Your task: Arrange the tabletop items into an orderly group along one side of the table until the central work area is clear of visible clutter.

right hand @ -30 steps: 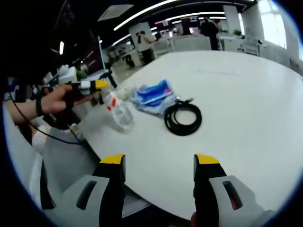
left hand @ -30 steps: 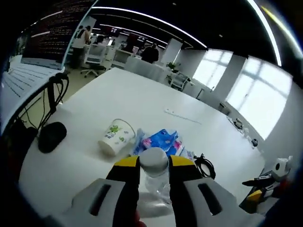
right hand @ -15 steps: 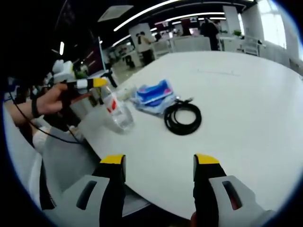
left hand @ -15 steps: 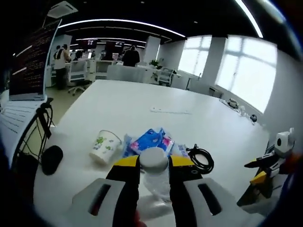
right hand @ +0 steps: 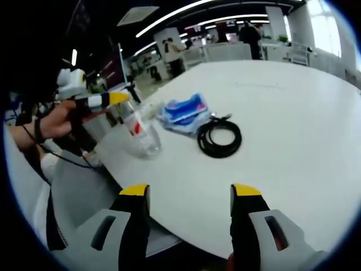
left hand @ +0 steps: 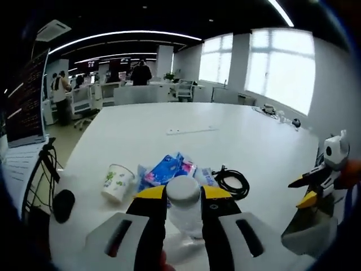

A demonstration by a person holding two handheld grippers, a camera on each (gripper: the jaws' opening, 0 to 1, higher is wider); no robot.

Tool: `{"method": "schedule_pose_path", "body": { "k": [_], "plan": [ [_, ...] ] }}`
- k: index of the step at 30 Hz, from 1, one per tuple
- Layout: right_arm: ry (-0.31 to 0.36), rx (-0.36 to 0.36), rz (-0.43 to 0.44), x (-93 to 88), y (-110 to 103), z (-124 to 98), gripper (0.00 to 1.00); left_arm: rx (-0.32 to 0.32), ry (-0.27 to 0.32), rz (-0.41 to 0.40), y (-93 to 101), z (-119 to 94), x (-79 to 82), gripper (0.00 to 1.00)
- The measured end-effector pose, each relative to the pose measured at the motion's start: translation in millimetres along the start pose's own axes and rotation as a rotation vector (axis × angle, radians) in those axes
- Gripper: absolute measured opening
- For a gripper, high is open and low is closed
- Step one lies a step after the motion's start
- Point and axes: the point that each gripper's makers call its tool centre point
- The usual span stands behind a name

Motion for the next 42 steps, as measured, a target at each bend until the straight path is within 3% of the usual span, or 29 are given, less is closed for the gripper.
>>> {"method": "schedule_pose_path", "body": {
  "k": [16,26,42],
  "plan": [
    [0.004,-0.006,0.009,-2.3,2,-4,0.56,-0.035,-0.005,0.063,29.7,-8,-3.0,0.2],
    [-0.006,0.017,-0.009,1.1,0,4,0.56,-0.064,-0.018,0.091,44.8,-12,-6.7,0.2],
    [-0.007,0.051,-0.022,3.9,-9,12,0.55,-0.064,-0.018,0.069,44.5,-13,-5.5,0.2]
  ]
}}
Point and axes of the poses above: the point that each gripper's makers call its tool centre point, and the gripper's own axes: z roughly forward along the fingers, y roughly to its right, x roughly out of its top, and after that the axes turned 6 degrees about y, right-handed
